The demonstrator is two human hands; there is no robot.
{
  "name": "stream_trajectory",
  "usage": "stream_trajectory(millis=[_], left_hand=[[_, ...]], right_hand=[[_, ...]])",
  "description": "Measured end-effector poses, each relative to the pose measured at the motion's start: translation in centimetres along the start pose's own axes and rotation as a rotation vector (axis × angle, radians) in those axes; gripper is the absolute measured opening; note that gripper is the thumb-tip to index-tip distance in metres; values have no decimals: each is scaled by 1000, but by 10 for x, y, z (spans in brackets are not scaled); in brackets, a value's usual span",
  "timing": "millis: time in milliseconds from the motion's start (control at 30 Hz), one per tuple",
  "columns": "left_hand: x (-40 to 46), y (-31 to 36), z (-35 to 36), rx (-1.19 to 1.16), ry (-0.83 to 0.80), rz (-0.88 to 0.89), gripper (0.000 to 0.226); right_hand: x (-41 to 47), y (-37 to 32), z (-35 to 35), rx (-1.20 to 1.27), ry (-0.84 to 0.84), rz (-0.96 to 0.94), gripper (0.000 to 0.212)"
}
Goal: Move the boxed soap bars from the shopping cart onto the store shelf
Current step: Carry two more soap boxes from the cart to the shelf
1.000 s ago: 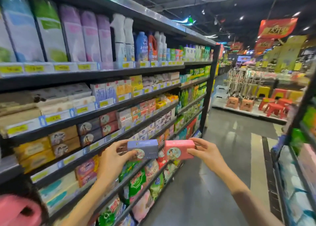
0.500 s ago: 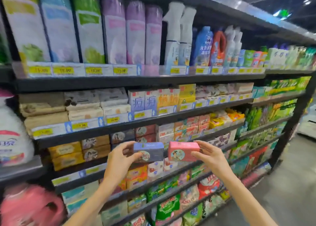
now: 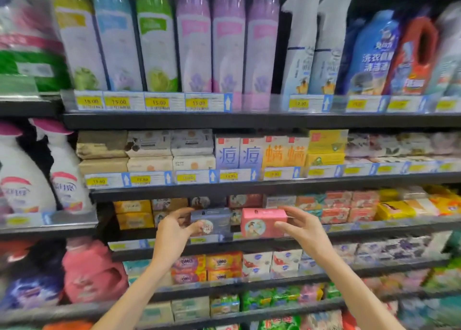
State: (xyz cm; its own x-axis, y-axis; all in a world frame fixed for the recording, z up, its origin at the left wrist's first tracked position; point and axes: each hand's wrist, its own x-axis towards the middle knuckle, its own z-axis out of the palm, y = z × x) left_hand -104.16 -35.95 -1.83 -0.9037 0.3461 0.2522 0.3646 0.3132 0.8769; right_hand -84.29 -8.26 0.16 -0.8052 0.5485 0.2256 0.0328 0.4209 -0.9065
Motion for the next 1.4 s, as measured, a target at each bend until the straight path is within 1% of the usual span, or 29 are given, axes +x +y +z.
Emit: stream_trajectory(millis=[100,200,267,300,367,400,500,633,767,867,933,1067,1200,1267,1333,1400], left_hand=[[10,-8,4,27,26,-19,54],[18,-16,6,61,4,-17,57],[19,-20,7,83,-24,-30,53],[18,-22,7,106,-32,-29,50],[17,-26,8,170,-34,-10,47],[16,-27,9,201,-25,2,47],[15,-28,12,242,20,32,41],[17,-28,18,271,63,52,29],[20,-34,20,272,54,73,30],[22,-36,21,286,62,77,36],[22,-36,22,278,62,88,36],[23,-40,22,269,55,98,34],[24,-42,23,274,70,111,34],[24,-43,24,279,77,117,33],[23,-44,25,284,83,118,33],[22,-44,26,285,88,125,34]], right_hand=[[9,4,5,-11,-26,-5,57],[16,7,12,-23,-41,-1,56],[21,9,18,-3,-27,11,52],[22,10,21,4,-17,9,53],[25,15,26,14,-9,9,63],[26,15,29,13,-9,13,65],[29,16,36,-23,3,13,53],[30,17,46,-47,40,-7,53],[31,20,53,-79,71,-13,53],[31,17,57,-99,88,-21,44],[31,17,60,-130,80,-35,41],[28,22,63,-205,73,-55,46],[27,33,72,-393,145,-120,49],[28,35,76,-474,154,-132,51],[28,35,78,-504,157,-118,46],[26,35,81,-509,186,-117,35]])
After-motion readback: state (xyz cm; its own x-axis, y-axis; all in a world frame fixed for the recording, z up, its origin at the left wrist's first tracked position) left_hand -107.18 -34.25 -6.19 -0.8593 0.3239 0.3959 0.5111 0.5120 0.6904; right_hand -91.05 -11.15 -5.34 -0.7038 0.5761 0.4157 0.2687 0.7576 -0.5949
